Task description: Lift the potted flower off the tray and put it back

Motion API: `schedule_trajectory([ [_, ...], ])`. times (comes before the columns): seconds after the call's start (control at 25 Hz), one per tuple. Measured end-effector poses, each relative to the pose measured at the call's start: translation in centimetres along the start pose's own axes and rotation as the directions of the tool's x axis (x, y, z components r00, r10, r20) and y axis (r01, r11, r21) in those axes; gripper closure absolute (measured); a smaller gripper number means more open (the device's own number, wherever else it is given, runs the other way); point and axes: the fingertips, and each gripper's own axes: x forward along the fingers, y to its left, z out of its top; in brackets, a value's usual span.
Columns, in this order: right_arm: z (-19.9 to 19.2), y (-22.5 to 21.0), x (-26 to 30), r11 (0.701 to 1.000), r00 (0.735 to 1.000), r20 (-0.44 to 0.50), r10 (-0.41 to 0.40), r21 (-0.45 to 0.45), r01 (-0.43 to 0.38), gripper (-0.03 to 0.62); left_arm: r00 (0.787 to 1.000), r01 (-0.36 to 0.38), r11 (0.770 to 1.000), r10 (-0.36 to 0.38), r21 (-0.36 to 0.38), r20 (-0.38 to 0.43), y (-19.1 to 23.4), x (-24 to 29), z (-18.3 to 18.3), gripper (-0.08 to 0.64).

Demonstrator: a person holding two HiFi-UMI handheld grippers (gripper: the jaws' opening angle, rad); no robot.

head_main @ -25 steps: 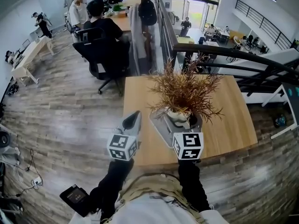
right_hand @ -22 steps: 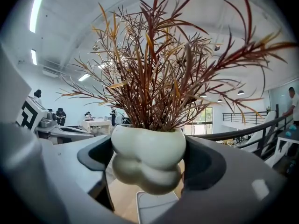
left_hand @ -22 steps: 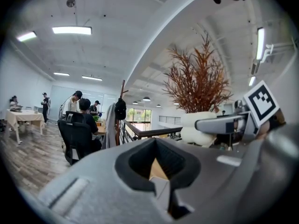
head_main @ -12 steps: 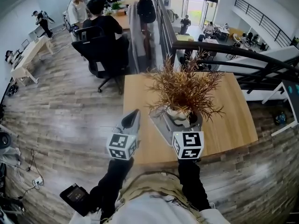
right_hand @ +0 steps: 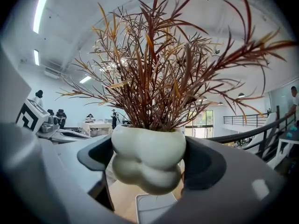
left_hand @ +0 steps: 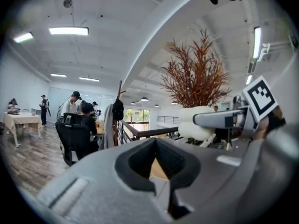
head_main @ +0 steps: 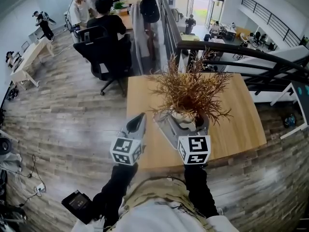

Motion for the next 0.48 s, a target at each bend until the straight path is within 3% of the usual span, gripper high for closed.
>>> schedule_trajectory([
  [0.48,-0.1,0.17,0.02,1.0,1.0,0.006,0.001,-0.004,-0.001,0.126,1.0,0.016,1.0,-0.016,-0.002,-0.022,-0.3,-0.14,-0.54,0.558],
])
